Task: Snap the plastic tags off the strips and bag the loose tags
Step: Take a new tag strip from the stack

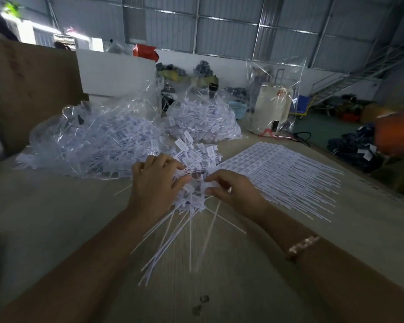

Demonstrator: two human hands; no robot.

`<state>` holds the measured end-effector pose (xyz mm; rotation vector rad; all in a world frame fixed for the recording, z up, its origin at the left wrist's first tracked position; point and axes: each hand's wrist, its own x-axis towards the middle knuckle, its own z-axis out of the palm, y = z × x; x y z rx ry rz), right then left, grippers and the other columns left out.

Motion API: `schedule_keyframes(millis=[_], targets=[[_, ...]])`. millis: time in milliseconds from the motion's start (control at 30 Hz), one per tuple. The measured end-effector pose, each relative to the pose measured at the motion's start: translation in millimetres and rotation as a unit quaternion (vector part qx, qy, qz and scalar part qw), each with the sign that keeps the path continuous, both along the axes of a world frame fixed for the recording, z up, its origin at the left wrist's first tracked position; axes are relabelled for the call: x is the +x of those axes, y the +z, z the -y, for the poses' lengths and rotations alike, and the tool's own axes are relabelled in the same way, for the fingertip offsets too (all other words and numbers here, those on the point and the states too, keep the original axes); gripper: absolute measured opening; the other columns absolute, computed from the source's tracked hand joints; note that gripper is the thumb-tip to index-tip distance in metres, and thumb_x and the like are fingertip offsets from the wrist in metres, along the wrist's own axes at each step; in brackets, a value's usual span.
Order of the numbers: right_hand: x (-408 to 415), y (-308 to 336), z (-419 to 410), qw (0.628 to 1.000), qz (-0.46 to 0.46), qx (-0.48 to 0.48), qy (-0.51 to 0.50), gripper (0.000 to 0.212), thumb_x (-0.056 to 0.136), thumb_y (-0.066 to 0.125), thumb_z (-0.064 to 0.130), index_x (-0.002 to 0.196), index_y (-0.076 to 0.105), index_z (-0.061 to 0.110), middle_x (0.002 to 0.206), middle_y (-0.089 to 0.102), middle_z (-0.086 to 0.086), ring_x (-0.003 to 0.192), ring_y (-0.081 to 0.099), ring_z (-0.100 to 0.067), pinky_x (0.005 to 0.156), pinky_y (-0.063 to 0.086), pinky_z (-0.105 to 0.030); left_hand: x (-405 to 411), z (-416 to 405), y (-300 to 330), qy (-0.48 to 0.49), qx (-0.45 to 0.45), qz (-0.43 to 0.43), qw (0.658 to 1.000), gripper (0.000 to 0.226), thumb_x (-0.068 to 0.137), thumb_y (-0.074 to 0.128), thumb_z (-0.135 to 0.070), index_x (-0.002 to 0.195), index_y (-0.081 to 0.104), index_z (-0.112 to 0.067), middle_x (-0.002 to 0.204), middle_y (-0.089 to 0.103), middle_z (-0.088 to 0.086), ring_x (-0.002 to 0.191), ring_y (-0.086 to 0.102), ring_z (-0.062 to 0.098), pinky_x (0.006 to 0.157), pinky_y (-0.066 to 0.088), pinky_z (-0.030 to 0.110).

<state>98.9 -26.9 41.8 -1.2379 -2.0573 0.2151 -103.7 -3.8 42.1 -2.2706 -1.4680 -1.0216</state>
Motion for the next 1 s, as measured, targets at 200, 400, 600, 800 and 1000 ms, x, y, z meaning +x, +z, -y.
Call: schedule_keyframes(millis=[200,400,600,800,1000], targets=[[-6,-10,-14,0.994,0.017,-0.048,-0.101,0.028,0.091,0.053,0.042,0.114,0.059,0.028,0.103,0.056,0.008,0.082,0.052,-0.004,0.067,0.038,-0.017,-35,11,12,0.092,-0.244,-0.018,0.965,0.079,0.076,0.003,-0.075,0.066,0.053,-0.015,0.08,0.063,0.012,0.08,0.06,0.028,0.076,0.047,0.037],[1,-18,21,0.966,0.14,-0.159,-0.151,0.026,0.091,0.051,0.034,0.085,0.066,0.013,0.083,0.064,-0.002,0.071,0.057,-0.011,0.06,0.043,-0.021,-26,36,18,0.06,-0.408,-0.147,0.899,0.128,0.044,-0.014,-0.089,0.116,0.061,-0.013,0.141,0.046,0.011,0.126,0.046,0.026,0.105,0.032,0.043],[-45,-6,46,0.972,0.067,-0.225,0.001,0.029,0.086,0.047,0.003,0.101,0.069,0.015,0.097,0.067,0.0,0.085,0.057,-0.007,0.077,0.042,-0.025,-3,50,11,0.0,-0.386,-0.186,0.904,0.108,0.053,0.006,-0.097,0.119,0.059,-0.029,0.124,0.061,0.003,0.111,0.056,0.021,0.098,0.042,0.043],[-43,-6,49,0.981,0.04,-0.183,0.045,0.041,0.083,0.043,-0.01,0.112,0.067,0.008,0.111,0.064,-0.008,0.088,0.049,0.0,0.073,0.031,0.001,-6,40,5,0.026,-0.34,-0.235,0.91,0.047,0.09,0.041,-0.054,0.121,0.051,-0.021,0.117,0.061,0.001,0.107,0.058,0.021,0.089,0.046,0.038],[0,-5,54,0.979,-0.066,-0.192,-0.02,0.051,0.08,0.039,-0.014,0.093,0.07,0.023,0.082,0.062,0.014,0.066,0.053,0.009,0.061,0.039,-0.006,-18,28,7,0.023,-0.288,-0.182,0.94,0.023,0.096,0.041,-0.032,0.103,0.051,-0.013,0.107,0.06,0.007,0.096,0.059,0.024,0.079,0.047,0.034]])
